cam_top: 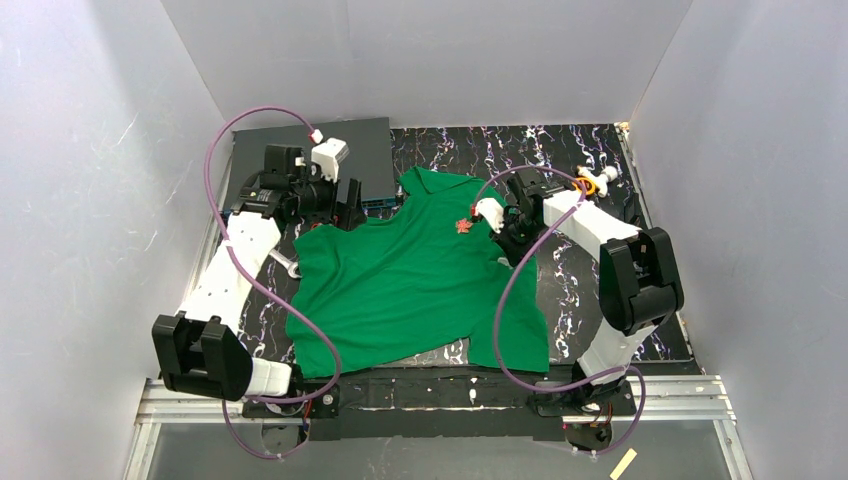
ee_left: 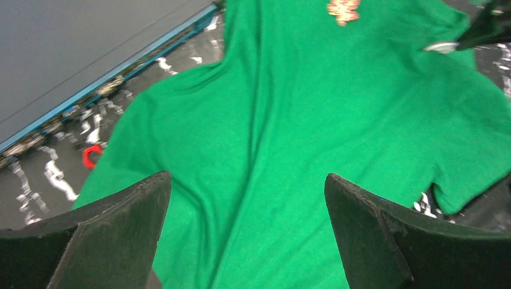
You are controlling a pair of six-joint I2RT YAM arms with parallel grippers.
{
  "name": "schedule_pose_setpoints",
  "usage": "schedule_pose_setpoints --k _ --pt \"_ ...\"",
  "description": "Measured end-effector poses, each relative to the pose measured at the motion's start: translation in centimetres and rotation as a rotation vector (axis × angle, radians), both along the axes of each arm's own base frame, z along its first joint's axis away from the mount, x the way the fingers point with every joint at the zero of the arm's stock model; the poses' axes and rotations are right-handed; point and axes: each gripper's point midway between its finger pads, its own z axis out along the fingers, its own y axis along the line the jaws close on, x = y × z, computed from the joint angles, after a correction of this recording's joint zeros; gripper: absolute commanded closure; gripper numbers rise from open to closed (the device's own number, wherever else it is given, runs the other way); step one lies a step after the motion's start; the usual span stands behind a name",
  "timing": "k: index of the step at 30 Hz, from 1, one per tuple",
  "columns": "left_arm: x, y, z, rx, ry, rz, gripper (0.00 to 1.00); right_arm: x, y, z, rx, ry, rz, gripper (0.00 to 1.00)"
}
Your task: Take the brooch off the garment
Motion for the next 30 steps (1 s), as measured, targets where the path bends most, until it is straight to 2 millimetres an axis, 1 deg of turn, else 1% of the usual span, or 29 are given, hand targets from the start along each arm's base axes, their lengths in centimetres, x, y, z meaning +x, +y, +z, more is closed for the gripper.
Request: schedule_pose_setpoints --k 2,4,8,9,12,15,17,18,19,20,22,26,30 --pt "-0.5 -0.9 0.1 -0.04 0.003 -0.051 0.02 -0.2 0.3 0.1 0.017 0.011 0.012 0.99" --pt "-1.4 -2.2 -0.1 -0.093 0.018 -0.12 0.02 -0.5 0.4 0.1 0.032 0.024 0.018 0.99" --pt "-3.8 -4.9 -1.9 -0.189 0.059 -0.265 0.02 -0.9 0.8 0.4 0.062 0.042 0.029 0.99" --pt "-4.5 -5.7 -2.6 -0.202 0.061 -0.311 0.04 -0.9 1.0 0.5 0.069 0.046 0.034 0.99" --pt "-6.3 -8.3 -4.0 -0.203 0.014 -0.462 0.11 -0.8 1.5 1.4 0.093 0.061 0.053 0.99" --pt "-8.1 -11.6 -5.0 -0.193 -0.074 -0.636 0.24 -0.6 1.8 1.7 0.11 0.076 0.059 0.99" --pt "-8.8 -13.6 -5.5 -0.196 -0.126 -0.727 0.34 -0.9 1.7 1.5 0.108 0.105 0.059 0.99" --pt "-8.8 -14.6 -5.6 -0.195 -0.153 -0.765 0.37 -1.1 1.6 1.3 0.108 0.119 0.058 0.99" --pt "-8.7 -16.1 -6.1 -0.191 -0.193 -0.82 0.38 -1.4 1.4 1.1 0.108 0.14 0.055 0.99" --pt "-8.7 -16.6 -6.4 -0.191 -0.204 -0.836 0.4 -1.5 1.2 1.1 0.107 0.148 0.05 0.99" --pt "-8.7 -18.5 -7.5 -0.19 -0.232 -0.891 0.43 -1.6 0.8 1.1 0.108 0.168 0.039 0.99" --pt "-8.6 -22.0 -10.0 -0.182 -0.283 -0.978 0.46 -1.3 0.4 1.3 0.116 0.184 0.019 0.99" --pt "-8.0 -25.0 -11.6 -0.172 -0.338 -1.022 0.5 -0.7 0.2 1.4 0.137 0.204 -0.002 0.99"
